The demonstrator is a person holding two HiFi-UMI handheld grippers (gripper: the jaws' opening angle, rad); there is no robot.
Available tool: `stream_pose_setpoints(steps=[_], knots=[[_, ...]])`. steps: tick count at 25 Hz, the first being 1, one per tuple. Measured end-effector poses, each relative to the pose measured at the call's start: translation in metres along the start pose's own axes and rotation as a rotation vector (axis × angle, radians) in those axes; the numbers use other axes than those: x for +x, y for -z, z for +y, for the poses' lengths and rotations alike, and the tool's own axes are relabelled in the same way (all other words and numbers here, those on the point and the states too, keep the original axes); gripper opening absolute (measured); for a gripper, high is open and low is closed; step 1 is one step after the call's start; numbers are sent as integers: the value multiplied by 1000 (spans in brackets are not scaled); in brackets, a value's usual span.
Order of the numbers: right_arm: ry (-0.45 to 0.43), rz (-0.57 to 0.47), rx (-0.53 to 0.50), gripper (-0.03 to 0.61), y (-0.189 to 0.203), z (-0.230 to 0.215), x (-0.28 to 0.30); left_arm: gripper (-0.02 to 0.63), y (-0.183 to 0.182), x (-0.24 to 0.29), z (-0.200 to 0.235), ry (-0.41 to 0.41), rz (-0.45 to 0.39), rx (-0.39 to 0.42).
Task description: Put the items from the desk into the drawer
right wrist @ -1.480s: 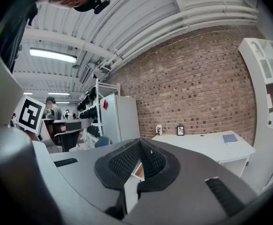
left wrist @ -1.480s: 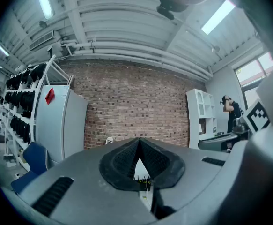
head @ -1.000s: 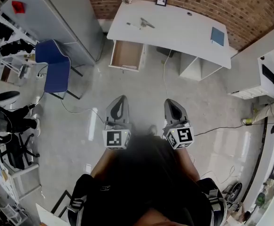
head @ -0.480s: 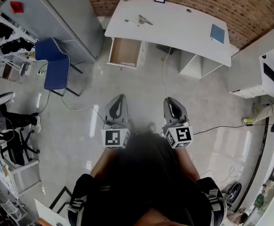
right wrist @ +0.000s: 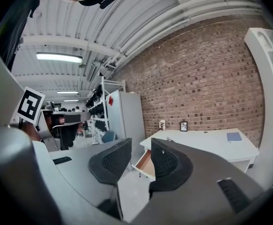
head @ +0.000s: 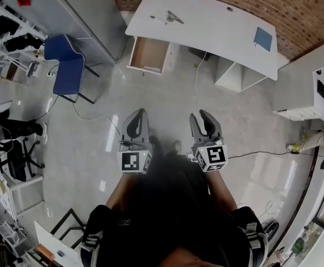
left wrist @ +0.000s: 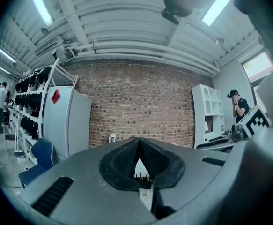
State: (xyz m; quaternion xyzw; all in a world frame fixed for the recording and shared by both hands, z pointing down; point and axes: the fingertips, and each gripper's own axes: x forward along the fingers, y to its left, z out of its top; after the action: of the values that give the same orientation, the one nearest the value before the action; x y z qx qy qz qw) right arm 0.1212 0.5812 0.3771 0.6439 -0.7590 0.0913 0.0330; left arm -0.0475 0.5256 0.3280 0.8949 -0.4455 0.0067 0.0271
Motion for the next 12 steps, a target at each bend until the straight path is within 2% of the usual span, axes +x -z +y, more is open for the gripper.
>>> stream_pose_setpoints(steps=[6,12], knots=[[-16,15,16,100,0,-6,21,-4,4,16,7,-8,17,-11],[-8,39,3,100,2,-14,66,-4,14,55,34,4,25,-25]])
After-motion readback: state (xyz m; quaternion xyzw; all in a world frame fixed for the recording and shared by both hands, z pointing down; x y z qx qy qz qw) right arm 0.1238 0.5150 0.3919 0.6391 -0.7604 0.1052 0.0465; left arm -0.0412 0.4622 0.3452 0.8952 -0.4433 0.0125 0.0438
